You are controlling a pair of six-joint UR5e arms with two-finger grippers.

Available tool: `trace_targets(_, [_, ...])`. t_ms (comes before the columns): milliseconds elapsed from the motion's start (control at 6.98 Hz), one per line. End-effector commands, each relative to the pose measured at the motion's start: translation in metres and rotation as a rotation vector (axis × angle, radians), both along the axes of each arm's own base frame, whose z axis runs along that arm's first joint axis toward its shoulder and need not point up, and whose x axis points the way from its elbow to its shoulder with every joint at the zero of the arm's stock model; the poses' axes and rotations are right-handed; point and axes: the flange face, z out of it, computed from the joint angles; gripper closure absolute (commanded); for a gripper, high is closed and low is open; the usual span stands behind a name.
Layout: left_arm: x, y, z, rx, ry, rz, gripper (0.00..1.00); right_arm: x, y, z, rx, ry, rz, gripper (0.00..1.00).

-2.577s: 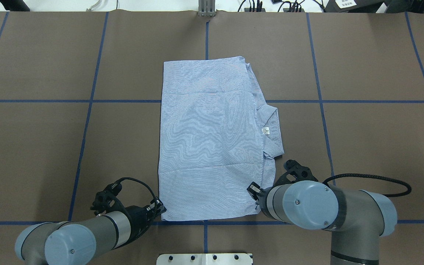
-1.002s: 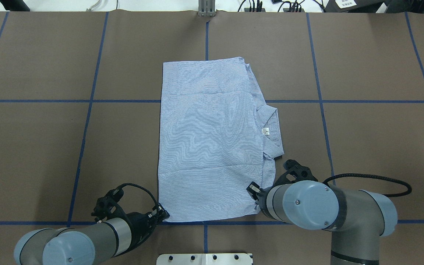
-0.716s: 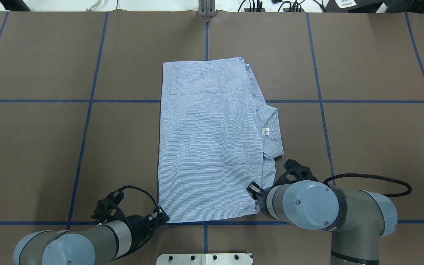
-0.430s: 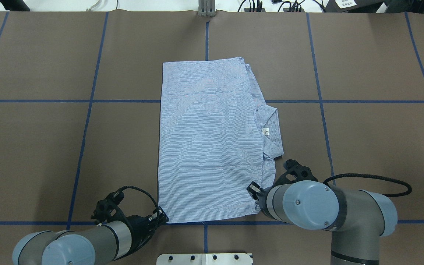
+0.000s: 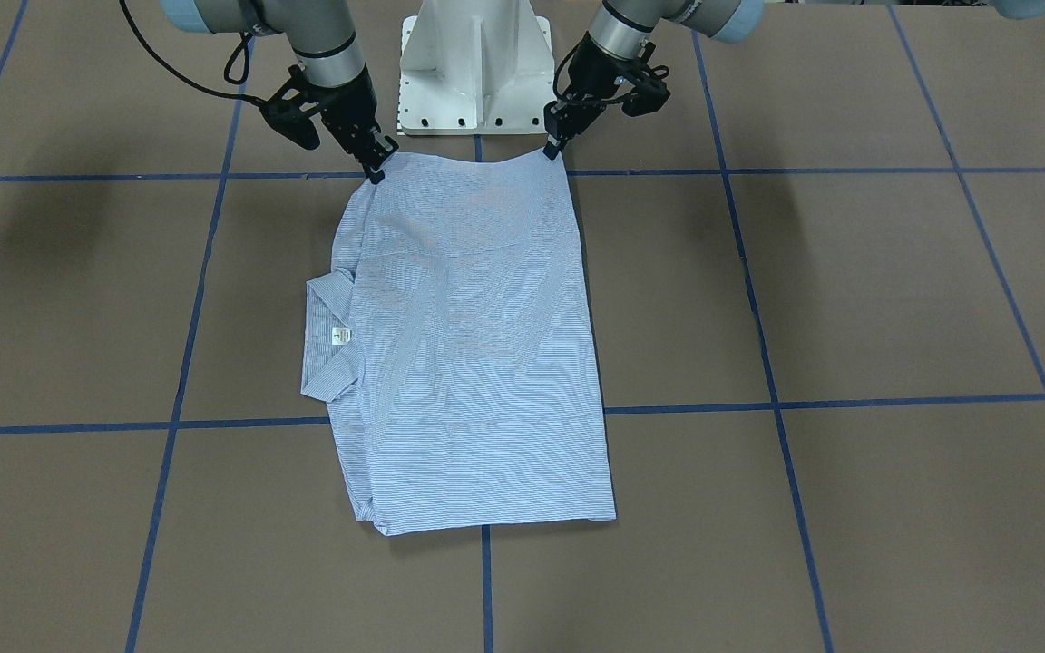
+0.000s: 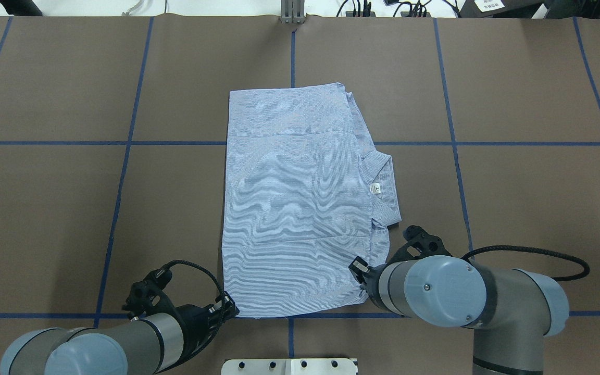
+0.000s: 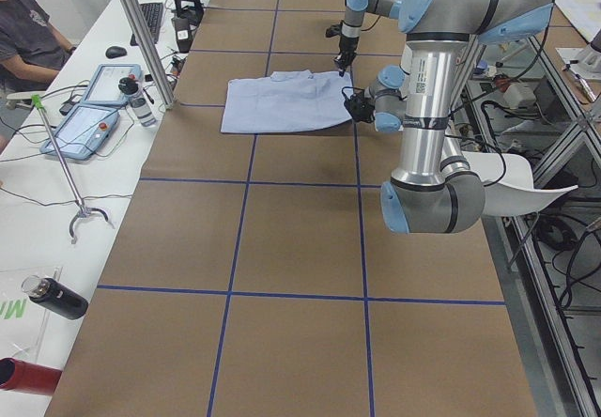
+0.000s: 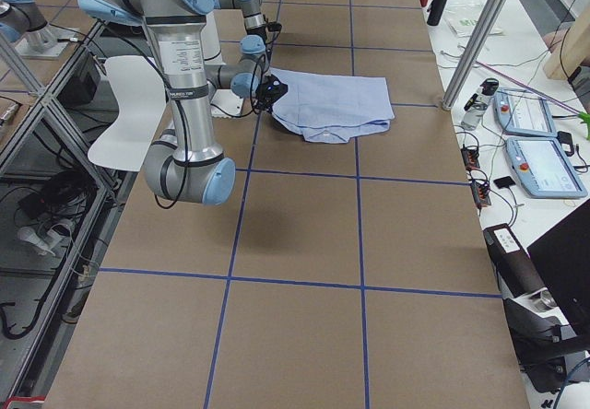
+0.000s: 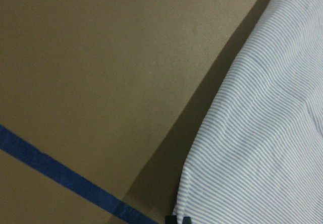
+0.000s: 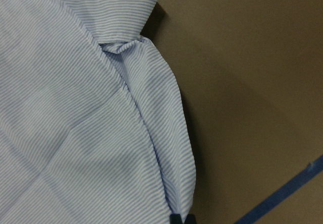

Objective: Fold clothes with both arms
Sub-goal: 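Grasp both near corners and fold them over toward the far edge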

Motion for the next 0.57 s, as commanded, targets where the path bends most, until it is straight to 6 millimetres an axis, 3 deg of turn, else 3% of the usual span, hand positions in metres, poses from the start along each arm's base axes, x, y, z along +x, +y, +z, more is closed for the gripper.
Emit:
trace_targets(0, [-0.035, 0.010, -0.042, -0.036, 0.049, 0.008, 1.00, 0.056, 0.023, -0.020, -0.032, -0.059, -0.014, 1.00])
trace_targets(143, [-0.075, 0.010, -0.078, -0.034, 0.107, 0.011, 1.00, 0.088, 0.024, -0.040, -0.025, -0.113, -0.009, 1.00])
trace_targets(286, [-0.091, -0.008, -0.091, -0.029, 0.130, 0.013, 1.00, 0.088, 0.012, -0.040, -0.023, -0.112, 0.018, 1.00])
trace_targets(430, [-0.107, -0.068, -0.099, 0.029, 0.123, -0.033, 1.00, 0.091, -0.030, -0.034, -0.029, -0.097, 0.090, 1.00])
